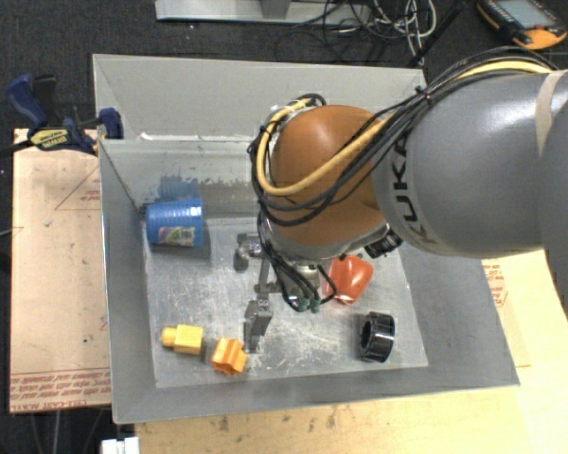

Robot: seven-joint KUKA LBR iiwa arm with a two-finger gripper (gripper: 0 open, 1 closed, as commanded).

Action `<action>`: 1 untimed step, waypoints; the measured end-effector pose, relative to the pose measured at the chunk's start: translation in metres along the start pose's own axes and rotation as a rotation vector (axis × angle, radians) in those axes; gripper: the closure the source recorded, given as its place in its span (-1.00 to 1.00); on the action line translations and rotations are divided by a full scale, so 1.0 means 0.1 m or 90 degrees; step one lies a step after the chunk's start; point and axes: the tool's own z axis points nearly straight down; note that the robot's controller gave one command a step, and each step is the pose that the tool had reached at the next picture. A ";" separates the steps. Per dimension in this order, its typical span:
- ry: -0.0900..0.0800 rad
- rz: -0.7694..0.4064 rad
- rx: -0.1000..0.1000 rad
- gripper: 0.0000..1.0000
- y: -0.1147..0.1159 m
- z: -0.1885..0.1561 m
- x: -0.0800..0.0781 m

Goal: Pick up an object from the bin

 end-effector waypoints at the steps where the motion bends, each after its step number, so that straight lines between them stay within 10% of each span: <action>1: -0.005 0.002 -0.001 -1.00 -0.01 -0.04 -0.02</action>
Offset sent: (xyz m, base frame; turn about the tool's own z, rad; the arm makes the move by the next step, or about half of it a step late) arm -0.0302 0.0581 -0.0831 -0.1280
